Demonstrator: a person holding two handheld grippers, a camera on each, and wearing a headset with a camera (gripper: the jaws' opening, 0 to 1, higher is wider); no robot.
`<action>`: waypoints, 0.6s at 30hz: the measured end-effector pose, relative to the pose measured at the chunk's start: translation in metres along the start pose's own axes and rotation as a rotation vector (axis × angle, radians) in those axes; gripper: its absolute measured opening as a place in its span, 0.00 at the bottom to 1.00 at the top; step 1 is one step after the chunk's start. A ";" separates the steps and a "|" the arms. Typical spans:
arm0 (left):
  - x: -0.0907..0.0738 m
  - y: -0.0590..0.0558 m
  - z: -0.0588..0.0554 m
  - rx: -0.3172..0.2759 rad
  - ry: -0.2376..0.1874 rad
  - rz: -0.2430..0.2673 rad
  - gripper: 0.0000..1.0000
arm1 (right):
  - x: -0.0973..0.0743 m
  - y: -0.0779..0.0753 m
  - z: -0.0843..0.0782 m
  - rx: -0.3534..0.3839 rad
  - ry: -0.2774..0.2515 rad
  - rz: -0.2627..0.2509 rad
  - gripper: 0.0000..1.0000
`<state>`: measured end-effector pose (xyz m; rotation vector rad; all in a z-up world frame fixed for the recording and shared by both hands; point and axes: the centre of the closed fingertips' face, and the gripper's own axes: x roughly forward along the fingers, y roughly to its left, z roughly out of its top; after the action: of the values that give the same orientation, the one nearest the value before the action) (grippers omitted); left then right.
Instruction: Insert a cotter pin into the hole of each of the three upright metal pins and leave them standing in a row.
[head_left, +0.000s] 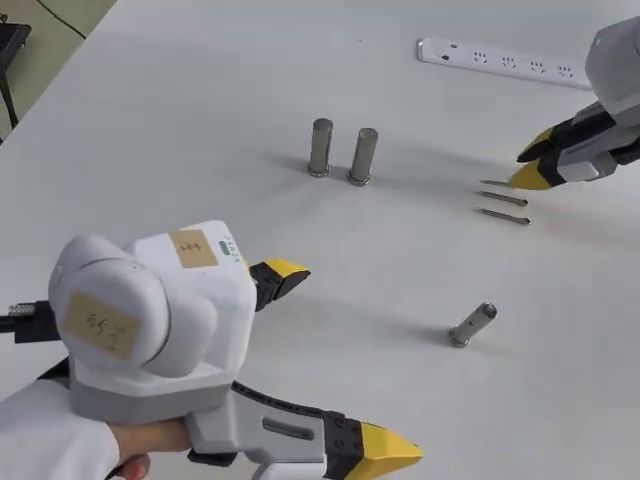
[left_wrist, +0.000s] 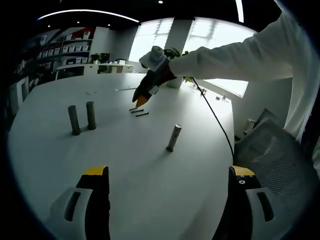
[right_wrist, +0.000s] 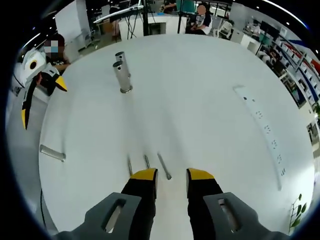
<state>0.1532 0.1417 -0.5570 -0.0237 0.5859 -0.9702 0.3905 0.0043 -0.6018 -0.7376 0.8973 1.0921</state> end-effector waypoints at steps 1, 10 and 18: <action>-0.001 0.002 0.000 -0.005 -0.003 0.005 0.99 | 0.002 0.001 -0.001 -0.003 0.009 0.001 0.18; -0.001 0.003 -0.004 -0.011 0.000 0.006 0.99 | 0.007 -0.001 -0.003 -0.064 0.043 0.016 0.14; 0.001 0.003 -0.005 -0.018 -0.006 0.001 0.99 | 0.011 0.008 -0.005 -0.136 0.076 0.059 0.02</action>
<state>0.1537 0.1435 -0.5623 -0.0427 0.5892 -0.9633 0.3840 0.0072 -0.6147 -0.8746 0.9205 1.1927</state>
